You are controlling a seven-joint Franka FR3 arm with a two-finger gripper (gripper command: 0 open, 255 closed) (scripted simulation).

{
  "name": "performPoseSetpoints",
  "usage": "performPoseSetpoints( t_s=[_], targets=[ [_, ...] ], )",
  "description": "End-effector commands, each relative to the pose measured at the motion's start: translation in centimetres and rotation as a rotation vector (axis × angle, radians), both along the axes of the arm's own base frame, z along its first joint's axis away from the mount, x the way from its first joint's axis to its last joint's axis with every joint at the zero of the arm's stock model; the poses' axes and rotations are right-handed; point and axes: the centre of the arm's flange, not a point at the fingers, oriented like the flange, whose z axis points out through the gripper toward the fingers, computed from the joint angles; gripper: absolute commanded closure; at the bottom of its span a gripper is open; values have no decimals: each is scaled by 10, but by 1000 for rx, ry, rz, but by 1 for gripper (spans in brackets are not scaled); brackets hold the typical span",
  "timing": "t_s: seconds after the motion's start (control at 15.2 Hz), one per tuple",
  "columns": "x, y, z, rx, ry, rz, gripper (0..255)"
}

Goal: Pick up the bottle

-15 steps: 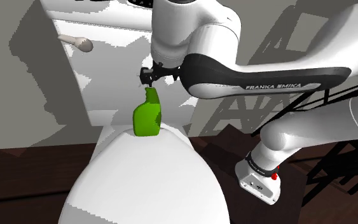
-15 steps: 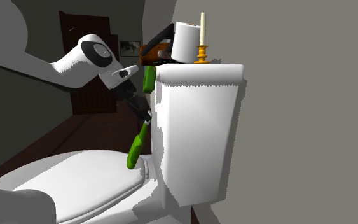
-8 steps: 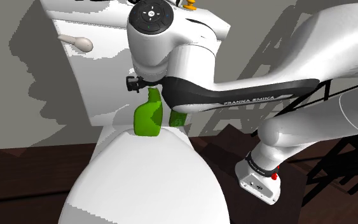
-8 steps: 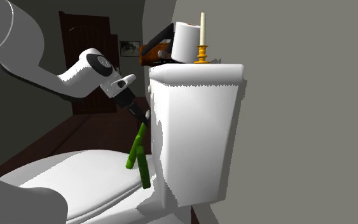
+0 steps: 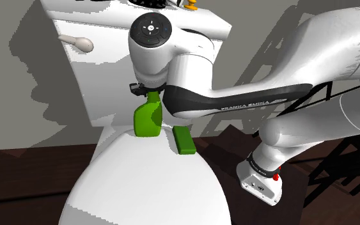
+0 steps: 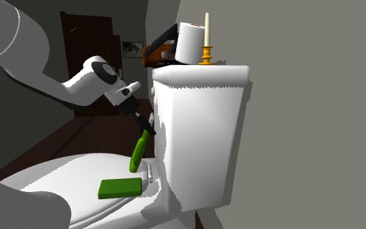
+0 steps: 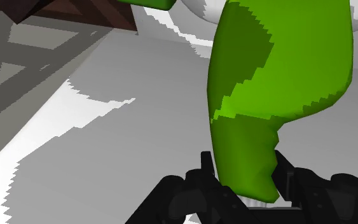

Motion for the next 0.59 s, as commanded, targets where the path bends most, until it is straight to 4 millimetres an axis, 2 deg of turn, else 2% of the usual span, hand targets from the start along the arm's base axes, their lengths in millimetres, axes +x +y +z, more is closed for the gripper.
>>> performPoseSetpoints(
  t_s=[0.0, 0.33, 0.53],
  targets=[
    [1, -1, 0, 0, 0, -2, 255],
    [2, -1, 0, 0, 0, -2, 255],
    [2, -1, 16, 0, 0, -2, 255]
  ],
)
